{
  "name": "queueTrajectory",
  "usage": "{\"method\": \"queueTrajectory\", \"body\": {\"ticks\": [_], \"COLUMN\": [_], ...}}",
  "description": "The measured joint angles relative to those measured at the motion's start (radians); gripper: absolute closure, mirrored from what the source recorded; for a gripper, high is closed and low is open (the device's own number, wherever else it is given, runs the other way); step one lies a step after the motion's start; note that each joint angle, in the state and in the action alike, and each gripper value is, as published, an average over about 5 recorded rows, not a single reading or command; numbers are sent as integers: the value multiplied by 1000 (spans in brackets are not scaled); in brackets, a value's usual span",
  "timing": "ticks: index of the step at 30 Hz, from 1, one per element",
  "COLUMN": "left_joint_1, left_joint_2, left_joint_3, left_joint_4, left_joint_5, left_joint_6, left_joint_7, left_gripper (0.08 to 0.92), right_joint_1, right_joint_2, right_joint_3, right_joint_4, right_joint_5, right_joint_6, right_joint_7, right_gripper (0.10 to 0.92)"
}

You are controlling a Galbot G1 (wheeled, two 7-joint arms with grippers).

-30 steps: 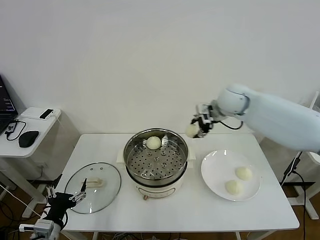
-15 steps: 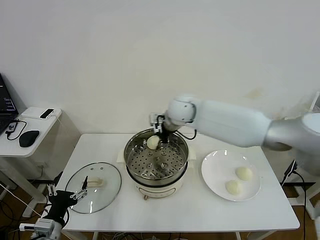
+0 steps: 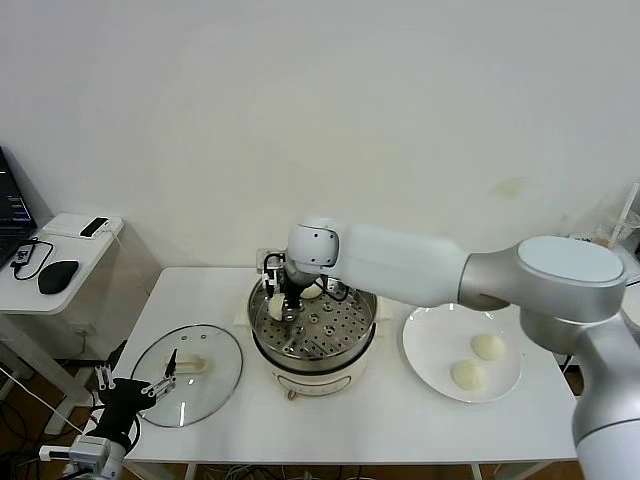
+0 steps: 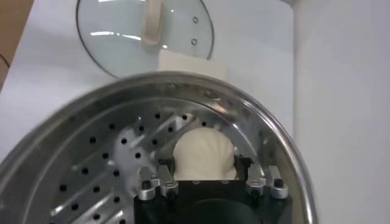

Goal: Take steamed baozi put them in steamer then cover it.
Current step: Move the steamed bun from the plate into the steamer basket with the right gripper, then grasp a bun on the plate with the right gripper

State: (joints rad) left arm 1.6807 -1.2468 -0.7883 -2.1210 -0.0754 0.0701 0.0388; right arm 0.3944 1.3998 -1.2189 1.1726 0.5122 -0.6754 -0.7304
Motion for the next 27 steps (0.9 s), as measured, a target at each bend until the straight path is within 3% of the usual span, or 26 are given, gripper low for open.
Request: {"method": "queueTrajectory", "body": {"ticks": [4, 11, 14, 27], "left_joint_1": [0, 0, 2, -7], "left_joint_2": [0, 1, 5, 24], "left_joint_3": [2, 2, 3, 10], "left_joint_4": [1, 2, 7, 19], "left_joint_5": [0, 0, 0, -7], "left_joint_6": [-1, -1, -1, -1], "left_joint_7": [0, 0, 0, 1], "left_gripper": [177, 177, 177, 177], "right_joint_1": [-2, 13, 33, 153], "right_joint_2": [12, 4, -16, -274], "right_joint_3": [-2, 4, 11, 13], "right_joint_4": [-15, -10, 5, 156], "right_joint_5": [-4, -23, -39, -157], "right_joint_6": [-7, -10, 0, 141], "right_joint_7": [1, -21, -54, -247], "right_gripper": [402, 240, 208, 203]}}
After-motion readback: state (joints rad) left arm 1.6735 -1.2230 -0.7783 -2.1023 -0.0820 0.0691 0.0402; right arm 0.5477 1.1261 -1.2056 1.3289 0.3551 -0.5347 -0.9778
